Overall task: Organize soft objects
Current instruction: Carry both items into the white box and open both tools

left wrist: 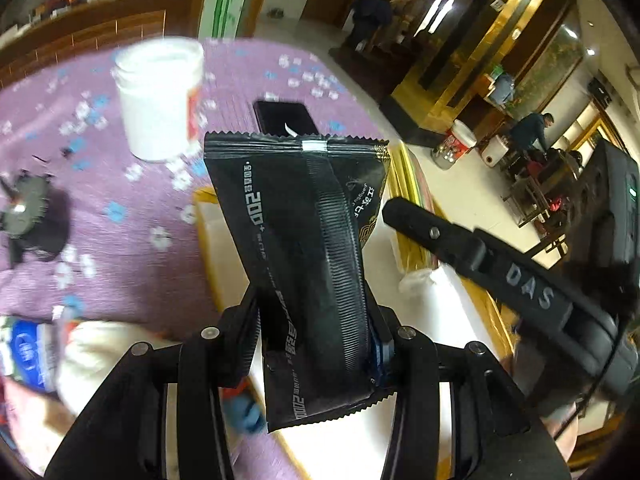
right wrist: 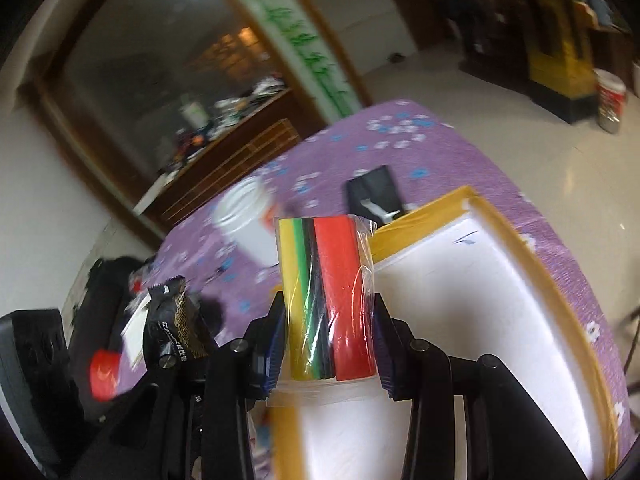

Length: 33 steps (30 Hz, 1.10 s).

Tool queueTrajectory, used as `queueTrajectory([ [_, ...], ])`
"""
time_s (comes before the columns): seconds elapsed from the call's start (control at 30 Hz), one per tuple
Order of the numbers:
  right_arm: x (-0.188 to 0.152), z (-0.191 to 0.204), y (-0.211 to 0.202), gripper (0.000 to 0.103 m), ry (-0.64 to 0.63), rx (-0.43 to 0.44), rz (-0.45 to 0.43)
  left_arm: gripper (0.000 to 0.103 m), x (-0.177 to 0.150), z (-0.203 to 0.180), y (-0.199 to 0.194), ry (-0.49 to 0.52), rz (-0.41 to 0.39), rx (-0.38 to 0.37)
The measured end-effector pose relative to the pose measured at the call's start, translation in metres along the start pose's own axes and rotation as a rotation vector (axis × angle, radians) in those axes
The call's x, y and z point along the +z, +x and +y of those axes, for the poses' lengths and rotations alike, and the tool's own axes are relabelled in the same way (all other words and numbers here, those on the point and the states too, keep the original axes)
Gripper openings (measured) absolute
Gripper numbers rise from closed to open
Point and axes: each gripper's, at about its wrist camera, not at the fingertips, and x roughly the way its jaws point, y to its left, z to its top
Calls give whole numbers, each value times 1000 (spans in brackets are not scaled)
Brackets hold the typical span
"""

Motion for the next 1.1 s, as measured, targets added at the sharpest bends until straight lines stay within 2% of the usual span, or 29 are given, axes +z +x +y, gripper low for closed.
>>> queueTrajectory([
  [0.13,4,-24,22,40,28,-46,46,42,1,-1,19,-13,24,32],
  [0.33,-3,-32,43,40,12,-118,108,42,-3,-5,35,6,31,108],
  [0.53,-8,-36,57,41,12,-125,141,43,-5,-13,39,50,8,142],
  [0.63,-10,-37,59,43,15,-114,152,45,-3,-13,40,56,13,134],
  [0.7,-10,-38,58,44,25,-106,148,49,0,-10,40,39,13,117],
  [0.77,-8,-38,55,55,29,-111,139,50,2,-9,36,30,9,109],
  [0.8,-8,-39,53,56,34,-108,131,50,2,-9,34,29,8,104],
  [0.97,-4,-41,41,56,54,-100,86,50,0,-12,7,31,-29,81],
  [1.1,0,-36,22,56,44,-98,4,50,-9,-17,-21,52,-76,53],
])
